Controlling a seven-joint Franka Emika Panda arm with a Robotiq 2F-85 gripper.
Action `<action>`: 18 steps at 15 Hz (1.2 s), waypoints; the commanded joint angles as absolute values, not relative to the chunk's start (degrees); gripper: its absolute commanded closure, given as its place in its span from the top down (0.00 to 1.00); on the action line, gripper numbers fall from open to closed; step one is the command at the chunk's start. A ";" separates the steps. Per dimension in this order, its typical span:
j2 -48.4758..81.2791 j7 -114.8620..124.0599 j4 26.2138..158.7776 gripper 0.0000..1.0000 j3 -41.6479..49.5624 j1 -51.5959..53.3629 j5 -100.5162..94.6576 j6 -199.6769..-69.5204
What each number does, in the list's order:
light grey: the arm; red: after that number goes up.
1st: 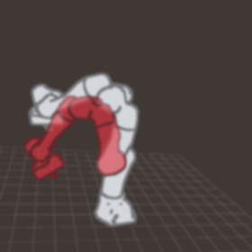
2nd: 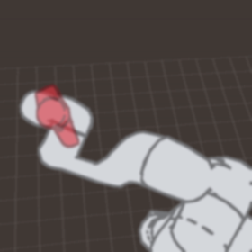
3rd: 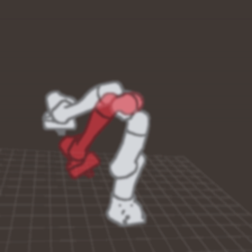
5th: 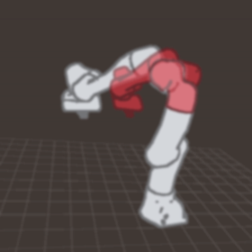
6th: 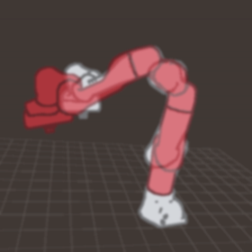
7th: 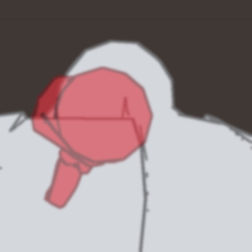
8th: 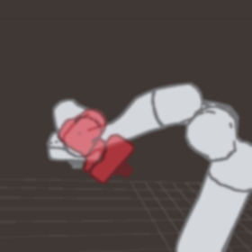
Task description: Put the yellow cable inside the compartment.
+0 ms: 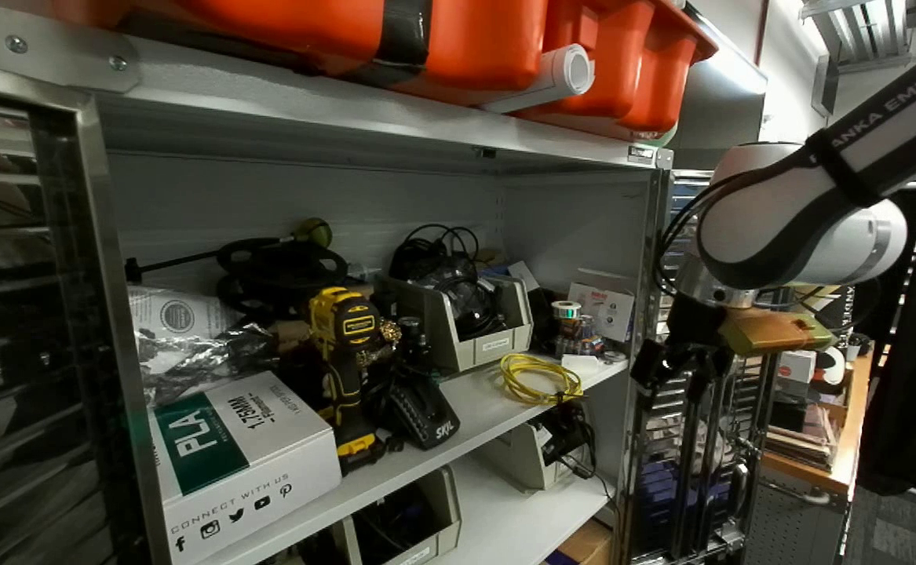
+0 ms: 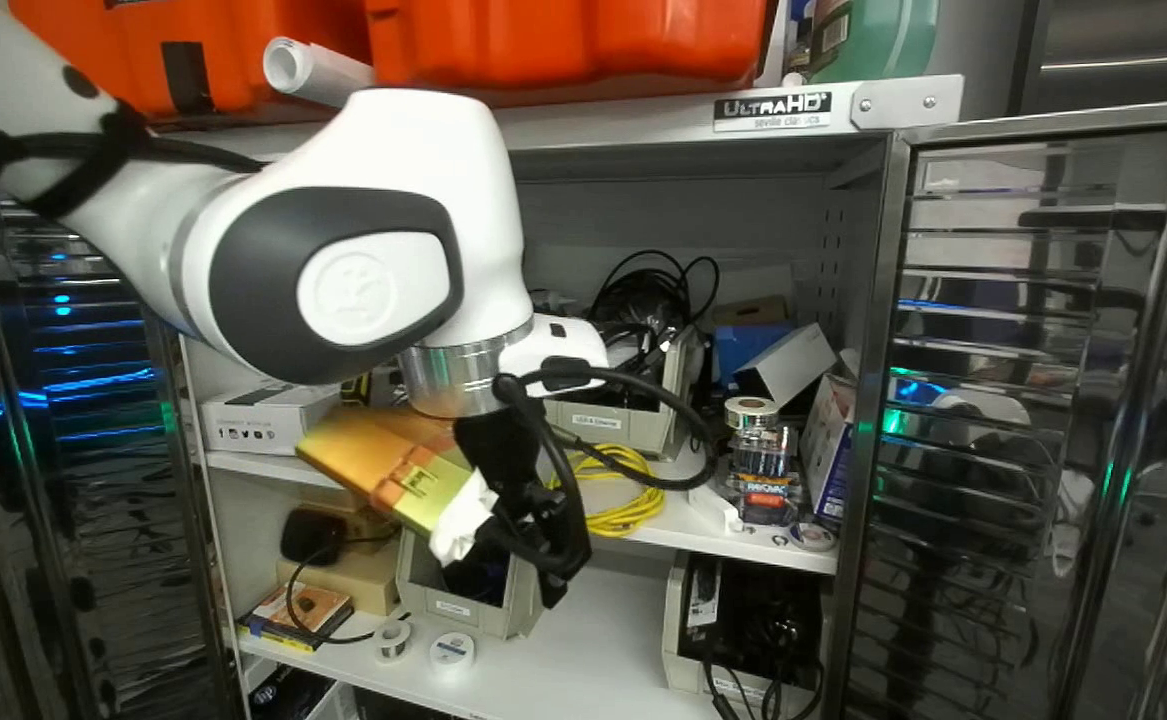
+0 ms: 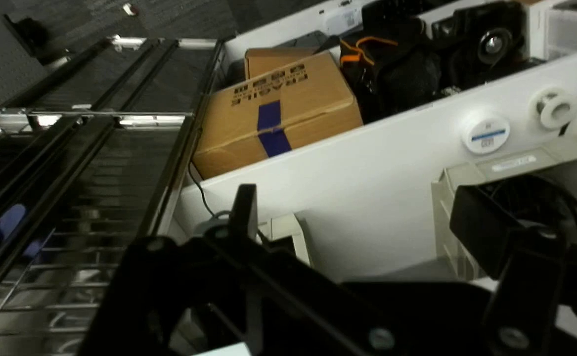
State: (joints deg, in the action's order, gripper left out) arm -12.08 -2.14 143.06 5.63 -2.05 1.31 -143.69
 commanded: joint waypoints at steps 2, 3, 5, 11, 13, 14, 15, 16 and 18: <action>-3.77 -10.70 135.20 1.00 8.02 -0.85 14.91 -149.01; -2.41 -12.52 133.66 1.00 8.08 -1.00 18.30 -148.97; 0.47 -15.15 130.56 1.00 7.65 -1.84 23.49 -148.87; 8.94 -16.13 121.09 1.00 5.60 -4.43 31.11 -148.51; 11.53 -13.75 118.09 1.00 5.17 -5.19 29.34 -147.43; 12.72 -12.44 116.74 1.00 4.98 -5.50 28.46 -146.98; 13.91 -11.78 115.31 1.00 4.64 -5.83 28.23 -146.62; 14.98 -11.01 114.01 1.00 4.29 -6.05 27.90 -146.70; 16.90 -9.33 111.57 1.00 3.79 -6.24 26.71 -146.74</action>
State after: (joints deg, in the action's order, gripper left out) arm 13.35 -12.81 117.15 5.25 -5.03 29.00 -147.84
